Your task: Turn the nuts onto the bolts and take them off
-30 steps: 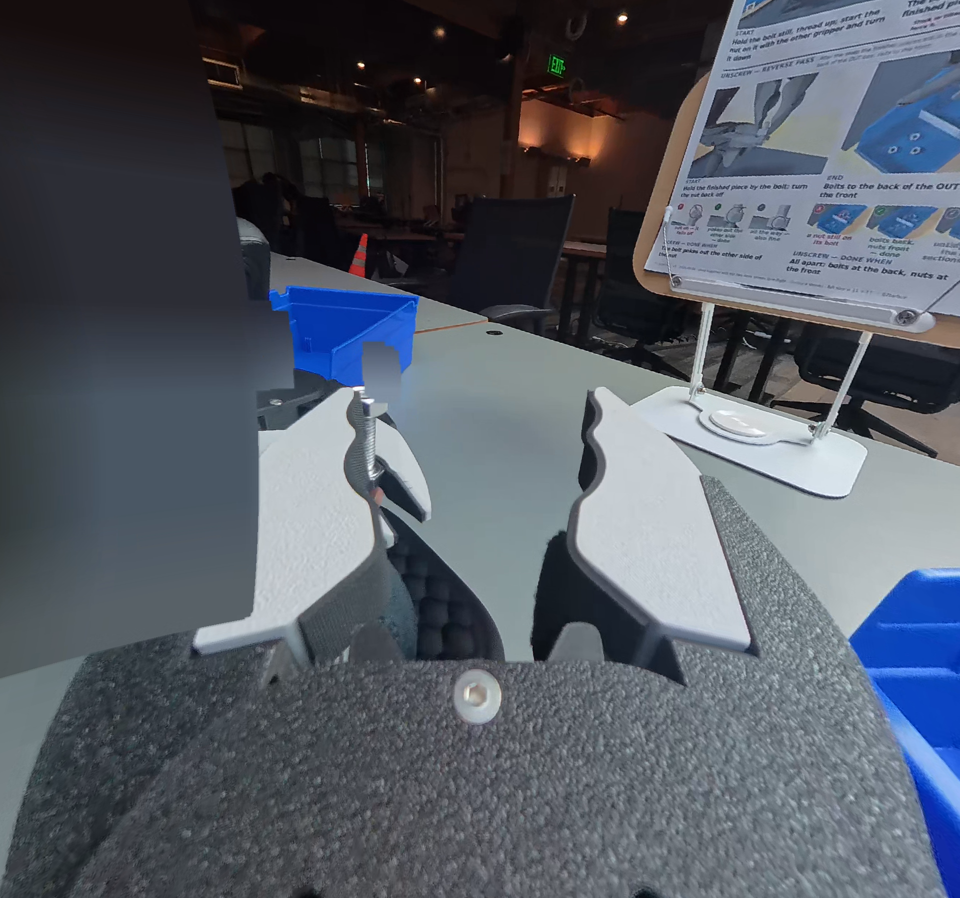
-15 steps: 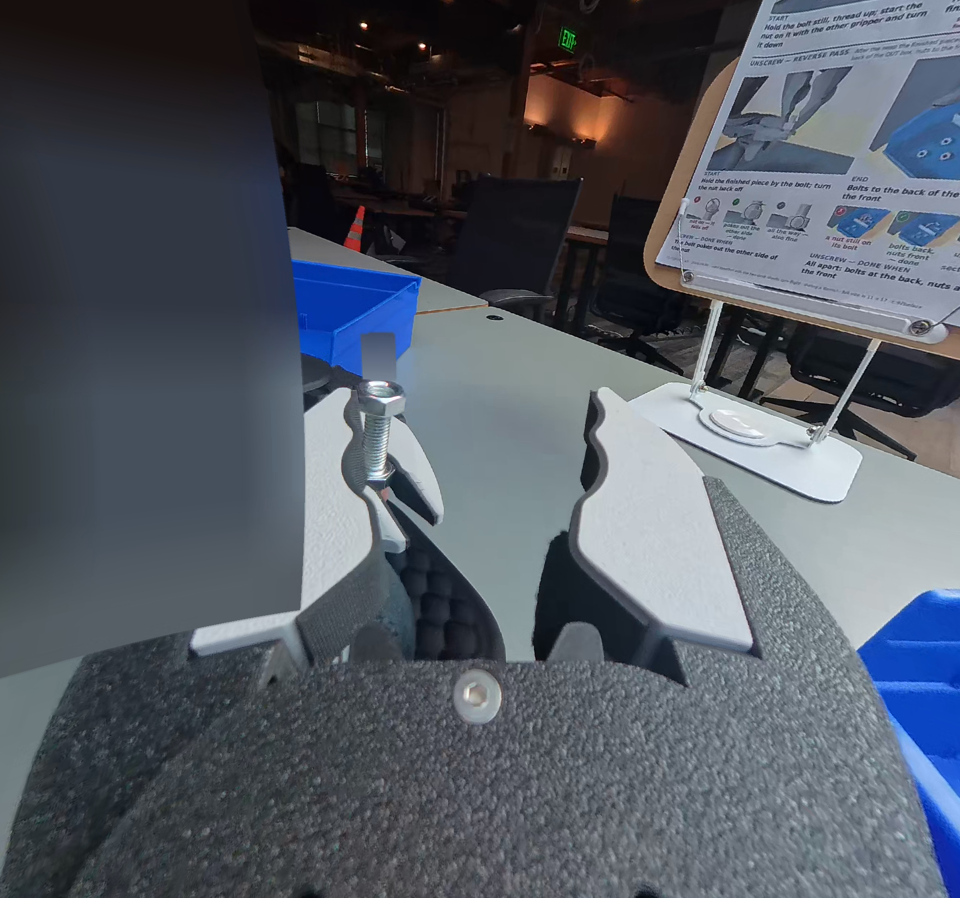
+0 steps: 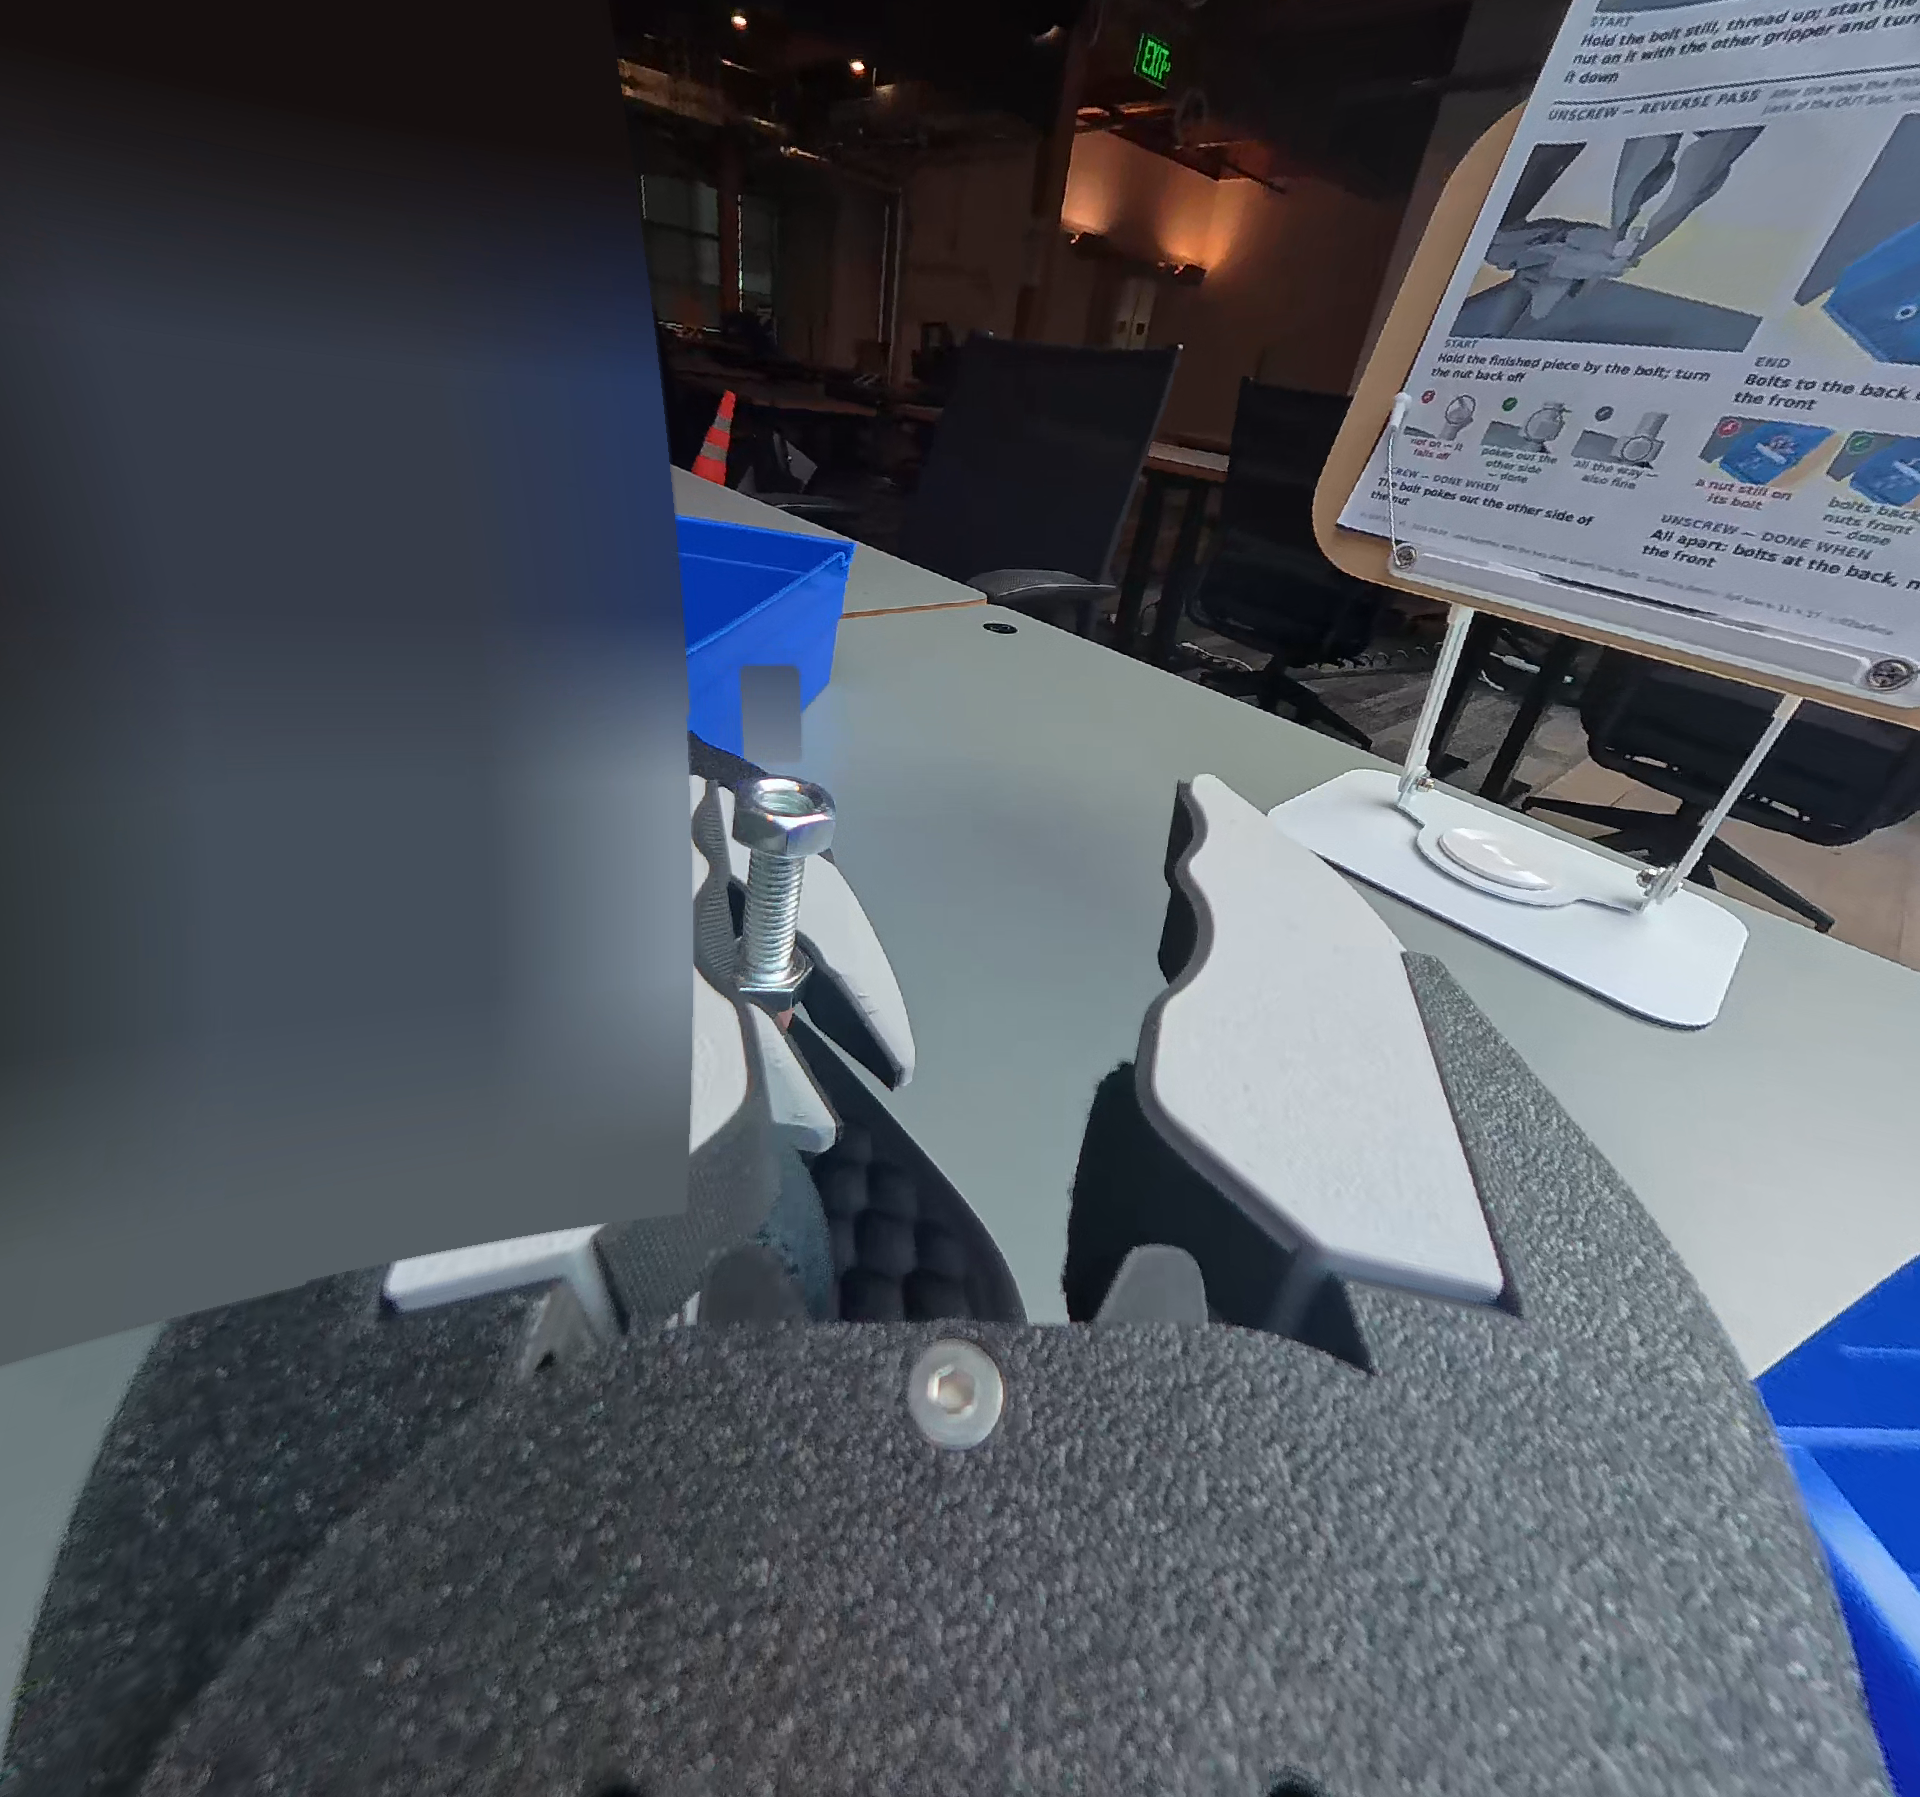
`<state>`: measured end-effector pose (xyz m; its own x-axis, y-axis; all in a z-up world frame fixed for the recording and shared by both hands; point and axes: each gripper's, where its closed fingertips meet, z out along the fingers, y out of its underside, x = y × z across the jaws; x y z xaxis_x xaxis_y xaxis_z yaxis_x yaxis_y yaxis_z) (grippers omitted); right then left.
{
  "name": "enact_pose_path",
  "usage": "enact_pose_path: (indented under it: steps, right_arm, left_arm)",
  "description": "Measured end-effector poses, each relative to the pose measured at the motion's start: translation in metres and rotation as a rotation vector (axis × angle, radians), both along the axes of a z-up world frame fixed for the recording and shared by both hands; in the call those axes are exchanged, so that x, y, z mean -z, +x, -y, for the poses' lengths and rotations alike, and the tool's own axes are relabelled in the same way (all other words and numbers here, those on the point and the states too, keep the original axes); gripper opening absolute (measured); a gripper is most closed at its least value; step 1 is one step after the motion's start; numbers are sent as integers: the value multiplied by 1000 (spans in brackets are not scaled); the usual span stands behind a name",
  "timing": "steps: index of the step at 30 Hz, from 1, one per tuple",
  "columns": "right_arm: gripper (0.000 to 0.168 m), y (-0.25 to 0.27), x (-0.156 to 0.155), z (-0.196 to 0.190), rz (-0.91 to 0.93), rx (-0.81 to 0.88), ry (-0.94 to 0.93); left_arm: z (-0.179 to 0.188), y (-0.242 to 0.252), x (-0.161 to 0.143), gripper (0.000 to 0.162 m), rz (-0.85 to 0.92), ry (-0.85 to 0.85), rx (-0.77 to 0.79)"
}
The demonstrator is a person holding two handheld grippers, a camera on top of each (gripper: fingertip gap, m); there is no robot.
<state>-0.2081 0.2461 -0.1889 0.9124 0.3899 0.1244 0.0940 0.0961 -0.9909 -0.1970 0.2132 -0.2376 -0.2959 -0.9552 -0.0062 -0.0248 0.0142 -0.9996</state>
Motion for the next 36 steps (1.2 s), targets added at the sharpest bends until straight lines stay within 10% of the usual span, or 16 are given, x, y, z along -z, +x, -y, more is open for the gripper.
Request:
enact_pose_path:
  steps: [30,36]
  right_arm:
    - [75,8,-5,13,38,-101,-23]
    - [55,-6,-15,26,374,-520,-524]
  left_arm:
    - [1,0,0,14,-1,-6,3]
    - [4,1,3,14,-15,21,10]
